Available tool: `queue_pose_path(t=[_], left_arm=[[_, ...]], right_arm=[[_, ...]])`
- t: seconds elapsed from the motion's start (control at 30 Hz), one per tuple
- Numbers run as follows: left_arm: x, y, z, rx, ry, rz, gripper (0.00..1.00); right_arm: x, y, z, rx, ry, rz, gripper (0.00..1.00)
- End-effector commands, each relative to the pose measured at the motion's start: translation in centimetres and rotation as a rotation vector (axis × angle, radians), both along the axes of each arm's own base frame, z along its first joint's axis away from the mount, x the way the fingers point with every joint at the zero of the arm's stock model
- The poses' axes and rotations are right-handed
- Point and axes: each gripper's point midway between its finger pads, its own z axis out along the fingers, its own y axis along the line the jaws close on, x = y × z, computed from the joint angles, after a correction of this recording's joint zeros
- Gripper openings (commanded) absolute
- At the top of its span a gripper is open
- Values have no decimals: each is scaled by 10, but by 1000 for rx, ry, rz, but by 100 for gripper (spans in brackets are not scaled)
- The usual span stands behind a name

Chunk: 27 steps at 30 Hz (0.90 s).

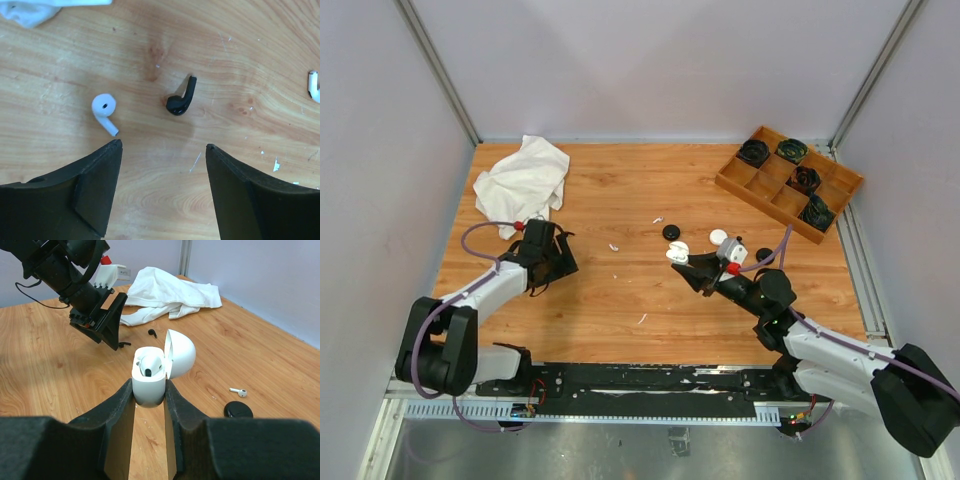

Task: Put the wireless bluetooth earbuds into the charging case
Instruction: Pick up the earbud from the center of the board.

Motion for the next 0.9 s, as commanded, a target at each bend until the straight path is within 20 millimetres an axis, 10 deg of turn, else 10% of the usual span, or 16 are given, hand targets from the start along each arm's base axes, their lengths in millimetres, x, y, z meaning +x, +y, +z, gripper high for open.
queue_pose_path(t=[0.0, 0.87], left_arm=[[4, 15, 24, 54, -30, 69, 72], [23, 54, -5, 191, 48, 188, 42]], right_arm=[[-6, 3, 19, 27, -58, 23, 5], [-6, 4, 19, 23, -56, 28, 5]])
